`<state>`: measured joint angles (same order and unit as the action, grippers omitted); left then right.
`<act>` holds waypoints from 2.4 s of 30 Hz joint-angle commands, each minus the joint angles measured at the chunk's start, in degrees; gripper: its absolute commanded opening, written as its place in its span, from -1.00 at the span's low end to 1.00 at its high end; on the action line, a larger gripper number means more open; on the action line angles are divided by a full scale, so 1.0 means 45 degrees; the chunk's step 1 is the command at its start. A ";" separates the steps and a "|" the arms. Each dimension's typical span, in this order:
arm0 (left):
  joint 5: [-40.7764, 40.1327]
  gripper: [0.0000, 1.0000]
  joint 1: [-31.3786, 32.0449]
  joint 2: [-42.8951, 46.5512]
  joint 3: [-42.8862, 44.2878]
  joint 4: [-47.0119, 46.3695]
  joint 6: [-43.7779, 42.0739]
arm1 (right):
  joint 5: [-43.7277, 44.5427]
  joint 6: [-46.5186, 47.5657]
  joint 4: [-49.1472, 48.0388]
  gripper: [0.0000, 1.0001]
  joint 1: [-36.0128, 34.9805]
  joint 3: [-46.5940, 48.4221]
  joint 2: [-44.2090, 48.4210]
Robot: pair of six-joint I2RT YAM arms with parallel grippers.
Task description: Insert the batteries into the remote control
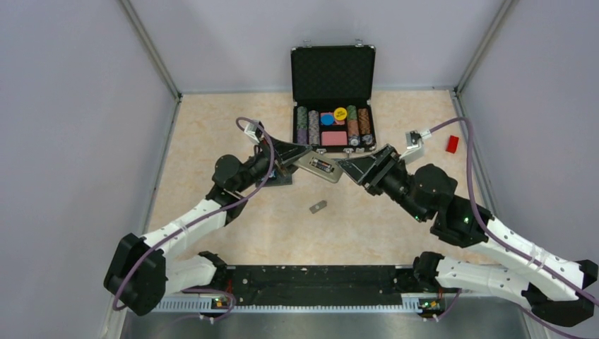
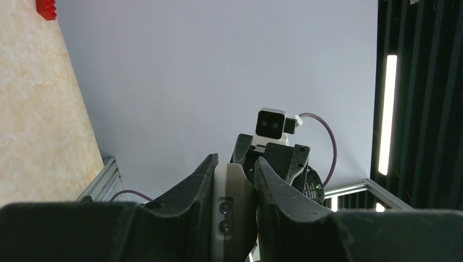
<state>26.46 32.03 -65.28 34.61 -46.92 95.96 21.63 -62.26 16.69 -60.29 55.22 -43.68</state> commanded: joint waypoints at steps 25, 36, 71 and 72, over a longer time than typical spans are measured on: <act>-0.0694 -1.00 0.0134 0.1343 0.0516 0.0108 -0.0597 | -0.1780 -0.0764 -0.0824 0.12 0.0337 -0.0219 -0.0782; -0.0589 -1.00 0.0137 0.1766 0.0441 0.0128 -0.1027 | -0.3811 -0.1539 -0.2470 0.01 0.1312 -0.1113 -0.1150; -0.1641 -1.00 0.0143 0.1263 -0.0031 0.0343 -0.1100 | -0.3895 -0.1022 -0.2385 0.57 0.1536 -0.0671 -0.0567; -0.1624 -1.00 0.0145 0.1278 -0.0049 0.0347 -0.1092 | -0.3711 -0.1115 -0.2315 0.56 0.1557 -0.0736 -0.0437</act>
<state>19.81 32.51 -59.55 34.70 -42.83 91.29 1.10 -67.16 5.96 -54.13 50.35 -48.69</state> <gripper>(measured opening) 0.327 0.781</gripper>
